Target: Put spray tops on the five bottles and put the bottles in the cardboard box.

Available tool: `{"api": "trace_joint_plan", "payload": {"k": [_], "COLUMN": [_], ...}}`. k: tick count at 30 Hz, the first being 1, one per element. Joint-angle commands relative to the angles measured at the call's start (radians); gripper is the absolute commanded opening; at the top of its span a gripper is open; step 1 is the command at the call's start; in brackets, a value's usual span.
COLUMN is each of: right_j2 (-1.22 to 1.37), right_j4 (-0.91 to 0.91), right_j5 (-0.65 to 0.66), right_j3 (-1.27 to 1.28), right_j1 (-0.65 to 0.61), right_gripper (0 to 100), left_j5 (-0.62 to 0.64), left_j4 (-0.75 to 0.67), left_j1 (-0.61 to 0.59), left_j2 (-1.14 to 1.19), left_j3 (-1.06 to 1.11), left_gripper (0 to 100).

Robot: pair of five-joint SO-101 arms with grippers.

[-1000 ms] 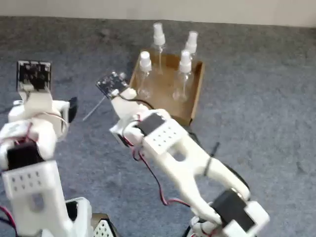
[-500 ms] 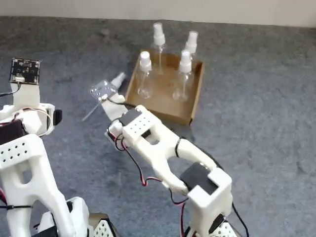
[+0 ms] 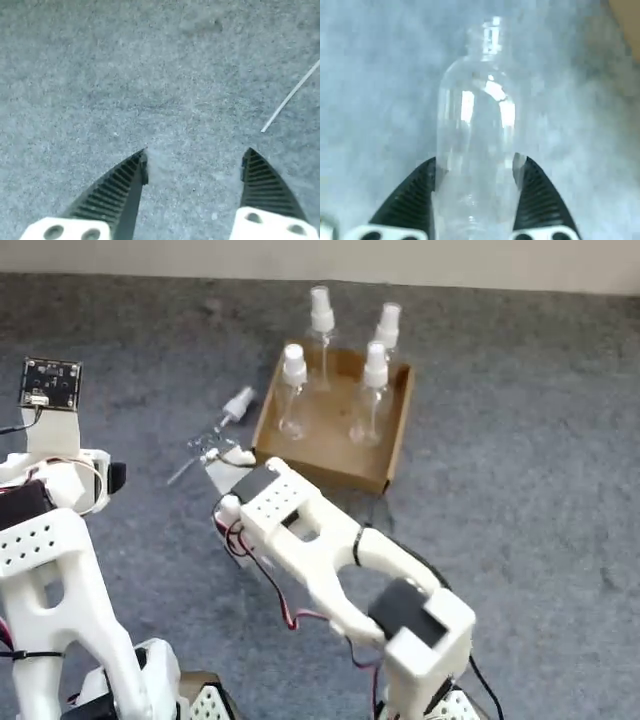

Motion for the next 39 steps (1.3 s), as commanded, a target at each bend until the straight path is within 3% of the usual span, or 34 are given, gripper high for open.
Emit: {"api": "trace_joint_plan", "payload": {"k": [1,5,11,16,21,28,31,39], "right_j2": [-0.271,-0.51,-0.773,-0.883,-0.797,-0.687,-0.659,-0.579], "right_j4": [0.186,0.323,0.453,0.346,0.068,-0.143,-0.229,-0.237], "right_j5": [0.092,0.18,0.394,0.569,0.641,0.644,0.644,0.64], "right_j3": [-0.054,0.016,0.117,0.297,0.504,0.645,0.659,0.694], "right_j1": [-0.008,0.113,0.539,0.911,1.179,1.33,1.337,1.326], "right_gripper": [0.3,0.3,0.3,0.3,0.3,0.3,0.3,0.3], "left_j5": [-0.006,-0.006,0.018,0.04,0.037,0.034,0.034,0.032], "left_j4": [0.003,0.166,0.292,0.299,0.301,0.345,0.365,0.379], "left_j1": [0.025,0.13,0.334,0.424,0.481,0.496,0.498,0.506], "left_j2": [0.002,0.005,0.162,0.472,0.785,1.173,1.328,1.638], "left_j3": [-0.082,-0.174,-0.36,-0.621,-0.957,-1.409,-1.569,-1.891], "left_gripper": [24,24,24,24,24,24,24,24]}}
